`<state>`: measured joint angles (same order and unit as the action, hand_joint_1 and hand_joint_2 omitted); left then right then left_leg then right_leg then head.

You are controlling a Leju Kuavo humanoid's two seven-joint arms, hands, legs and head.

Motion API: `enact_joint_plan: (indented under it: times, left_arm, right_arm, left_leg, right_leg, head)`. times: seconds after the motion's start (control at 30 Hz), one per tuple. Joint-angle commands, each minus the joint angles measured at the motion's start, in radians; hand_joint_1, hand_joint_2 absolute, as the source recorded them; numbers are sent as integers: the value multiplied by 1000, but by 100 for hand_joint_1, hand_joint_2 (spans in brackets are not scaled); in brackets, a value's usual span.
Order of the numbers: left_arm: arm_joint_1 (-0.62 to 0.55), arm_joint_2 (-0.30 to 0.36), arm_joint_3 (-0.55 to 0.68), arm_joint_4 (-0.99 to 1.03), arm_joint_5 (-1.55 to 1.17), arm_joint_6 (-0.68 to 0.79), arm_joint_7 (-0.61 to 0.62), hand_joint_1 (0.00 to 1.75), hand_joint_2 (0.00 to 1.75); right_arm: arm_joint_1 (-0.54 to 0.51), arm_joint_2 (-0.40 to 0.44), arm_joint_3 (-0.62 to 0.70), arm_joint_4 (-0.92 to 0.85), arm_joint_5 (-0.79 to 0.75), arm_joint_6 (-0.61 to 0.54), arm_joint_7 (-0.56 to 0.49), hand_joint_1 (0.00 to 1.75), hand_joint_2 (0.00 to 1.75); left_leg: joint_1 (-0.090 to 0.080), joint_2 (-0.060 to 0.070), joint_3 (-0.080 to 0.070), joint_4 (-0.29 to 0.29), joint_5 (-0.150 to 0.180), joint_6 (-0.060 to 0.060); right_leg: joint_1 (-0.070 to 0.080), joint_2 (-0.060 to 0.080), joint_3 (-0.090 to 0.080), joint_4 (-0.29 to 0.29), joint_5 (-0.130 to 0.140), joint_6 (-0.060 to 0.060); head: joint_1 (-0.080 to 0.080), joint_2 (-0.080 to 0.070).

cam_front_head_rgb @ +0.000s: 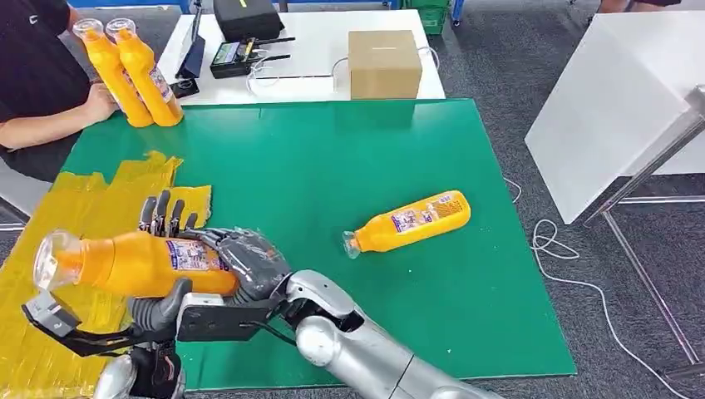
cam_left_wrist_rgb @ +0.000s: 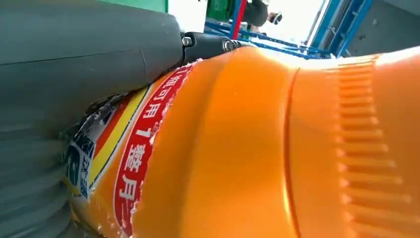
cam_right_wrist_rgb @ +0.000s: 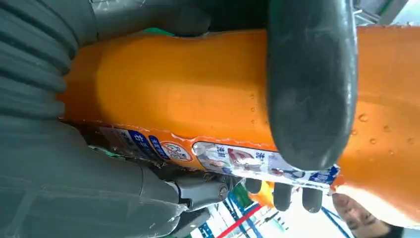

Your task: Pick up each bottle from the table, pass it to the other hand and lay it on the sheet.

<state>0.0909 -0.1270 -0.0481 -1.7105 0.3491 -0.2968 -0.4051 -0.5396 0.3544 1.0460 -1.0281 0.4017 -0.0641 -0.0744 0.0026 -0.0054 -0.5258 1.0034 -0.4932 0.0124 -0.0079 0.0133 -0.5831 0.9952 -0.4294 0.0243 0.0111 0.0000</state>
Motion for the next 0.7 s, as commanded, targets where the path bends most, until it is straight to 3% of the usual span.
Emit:
enact_joint_plan:
  times: [0.03,0.4,0.7]
  left_arm:
    - [-71,-14,15,34,-3,5,-3,175,175]
    - [-70,-18,17,32,-3,-3,-11,175,175]
    - [-60,-11,20,15,-35,13,-22,175,175]
  right_arm:
    - [8,-5,159,76,-4,12,-25,175,175]
    - [17,-15,98,84,8,0,-38,175,175]
    - [35,-76,-27,31,42,-59,-46,171,175]
  left_leg:
    - [1,-2,2,-1,1,-1]
    - [1,-3,2,-2,1,-1]
    - [2,-5,3,-2,1,-1]
  right_leg:
    - [1,-3,3,-2,0,-1]
    - [2,-5,4,-3,0,0]
    - [2,-6,5,-4,0,0]
  head:
    - [0,0]
    - [0,0]
    - [0,0]
